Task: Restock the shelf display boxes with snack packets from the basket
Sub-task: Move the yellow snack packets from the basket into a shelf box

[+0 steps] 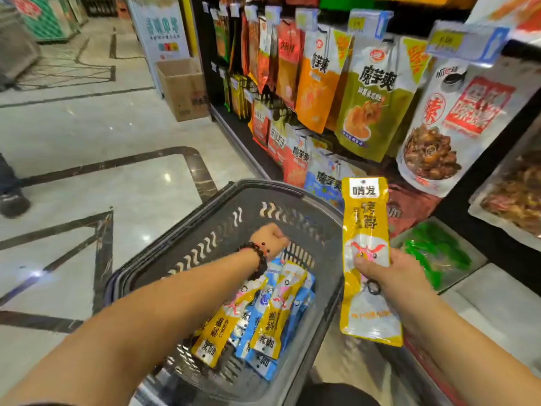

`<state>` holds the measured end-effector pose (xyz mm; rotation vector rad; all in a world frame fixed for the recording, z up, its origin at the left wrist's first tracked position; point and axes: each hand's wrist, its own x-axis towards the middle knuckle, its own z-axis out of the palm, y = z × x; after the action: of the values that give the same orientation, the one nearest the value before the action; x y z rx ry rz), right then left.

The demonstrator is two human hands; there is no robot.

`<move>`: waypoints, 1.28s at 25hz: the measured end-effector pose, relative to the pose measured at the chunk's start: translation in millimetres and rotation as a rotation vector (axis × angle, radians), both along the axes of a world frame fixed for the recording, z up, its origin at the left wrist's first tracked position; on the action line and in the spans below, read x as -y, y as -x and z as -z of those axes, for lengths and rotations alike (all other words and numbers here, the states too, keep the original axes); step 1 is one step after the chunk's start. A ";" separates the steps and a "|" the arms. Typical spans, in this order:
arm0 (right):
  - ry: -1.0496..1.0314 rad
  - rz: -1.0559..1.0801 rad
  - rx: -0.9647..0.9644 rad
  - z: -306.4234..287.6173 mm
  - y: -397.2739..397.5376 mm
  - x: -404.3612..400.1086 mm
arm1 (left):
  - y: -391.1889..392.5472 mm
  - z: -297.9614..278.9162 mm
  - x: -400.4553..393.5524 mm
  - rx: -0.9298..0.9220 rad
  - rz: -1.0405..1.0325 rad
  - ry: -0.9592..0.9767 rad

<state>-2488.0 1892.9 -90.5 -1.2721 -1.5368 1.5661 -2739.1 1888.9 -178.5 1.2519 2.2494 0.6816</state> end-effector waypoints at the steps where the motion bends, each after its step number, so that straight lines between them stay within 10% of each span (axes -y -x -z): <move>1: 0.006 0.044 -0.016 0.5 -10.3 -2.4 | -3.6 37.3 3.6 0.061 -0.005 0.308; 4: 0.000 0.102 -0.008 1.9 -37.3 -3.8 | -25.4 128.9 20.6 0.019 0.060 0.675; 8: 0.004 0.113 0.062 9.5 -57.6 -4.8 | -27.3 178.9 40.3 -0.319 0.273 0.643; 13: 0.026 0.104 0.093 12.5 -63.7 -5.9 | -28.7 208.5 37.7 -0.227 0.045 0.637; 21: 0.075 0.079 0.099 27.1 -87.5 -19.7 | -42.8 64.6 26.3 0.300 -0.217 0.303; 32: 0.137 0.305 -0.041 29.1 -185.6 -36.4 | -150.7 -64.8 -0.2 0.651 0.153 0.026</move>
<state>-2302.4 1929.3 -119.5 -1.4626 -1.1625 1.5062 -2588.4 1889.1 -113.7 0.9878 1.6092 0.8482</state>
